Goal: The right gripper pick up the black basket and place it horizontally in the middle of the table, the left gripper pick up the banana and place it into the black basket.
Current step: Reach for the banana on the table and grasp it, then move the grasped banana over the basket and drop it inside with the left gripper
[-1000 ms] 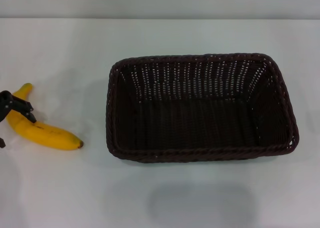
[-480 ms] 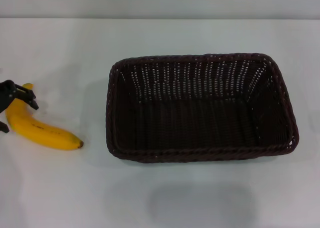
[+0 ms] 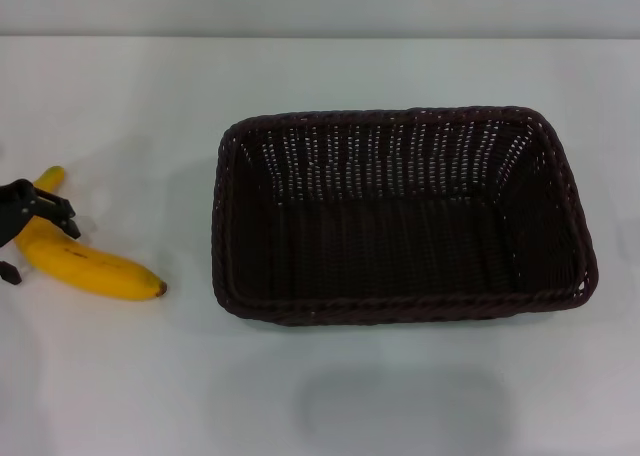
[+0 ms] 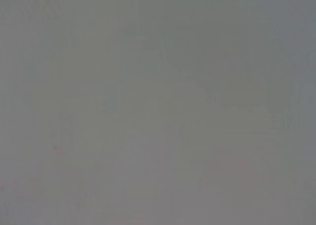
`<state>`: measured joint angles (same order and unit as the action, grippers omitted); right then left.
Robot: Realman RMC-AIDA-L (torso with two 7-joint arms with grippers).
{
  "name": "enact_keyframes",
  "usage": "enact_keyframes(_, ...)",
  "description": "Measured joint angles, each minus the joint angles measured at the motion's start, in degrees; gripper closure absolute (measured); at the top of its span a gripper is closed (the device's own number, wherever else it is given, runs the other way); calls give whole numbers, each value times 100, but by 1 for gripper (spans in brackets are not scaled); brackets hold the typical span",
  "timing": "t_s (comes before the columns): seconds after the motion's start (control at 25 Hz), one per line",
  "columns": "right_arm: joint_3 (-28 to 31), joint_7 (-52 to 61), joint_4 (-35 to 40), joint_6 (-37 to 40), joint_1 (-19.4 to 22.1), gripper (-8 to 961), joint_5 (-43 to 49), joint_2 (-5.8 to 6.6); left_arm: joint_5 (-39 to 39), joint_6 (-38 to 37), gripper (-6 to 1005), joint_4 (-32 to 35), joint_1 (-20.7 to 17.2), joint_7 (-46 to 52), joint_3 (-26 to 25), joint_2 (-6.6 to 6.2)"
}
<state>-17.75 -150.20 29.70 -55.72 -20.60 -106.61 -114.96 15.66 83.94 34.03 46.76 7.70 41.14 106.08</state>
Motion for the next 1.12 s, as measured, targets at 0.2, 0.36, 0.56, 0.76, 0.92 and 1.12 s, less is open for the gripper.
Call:
enact_keyframes(0.2,0,0,0,30,-11,84,0,1,36,-180,203,-3,-1,-137,-34,-3)
enact_keyframes(0.36,0,0,0,35,-20,83,0,-3,33,-258,269,-46,23,-171,-35,-30)
enact_keyframes(0.56,0,1,0,36,-28,84,-68,-6,51,-366,377,-96,48,-270,-38,-40)
enact_keyframes(0.76,0,1,-11,48,-51,84,-72,-8,296,-401,452,62,97,-594,-37,-77)
enact_keyframes(0.92,0,9,-14,51,-76,84,-79,-16,732,-242,468,451,61,-881,-36,-184)
enact_keyframes(1.12,-23,56,-19,39,-107,84,-165,-22,1654,356,469,1188,-136,-1507,-36,-358)
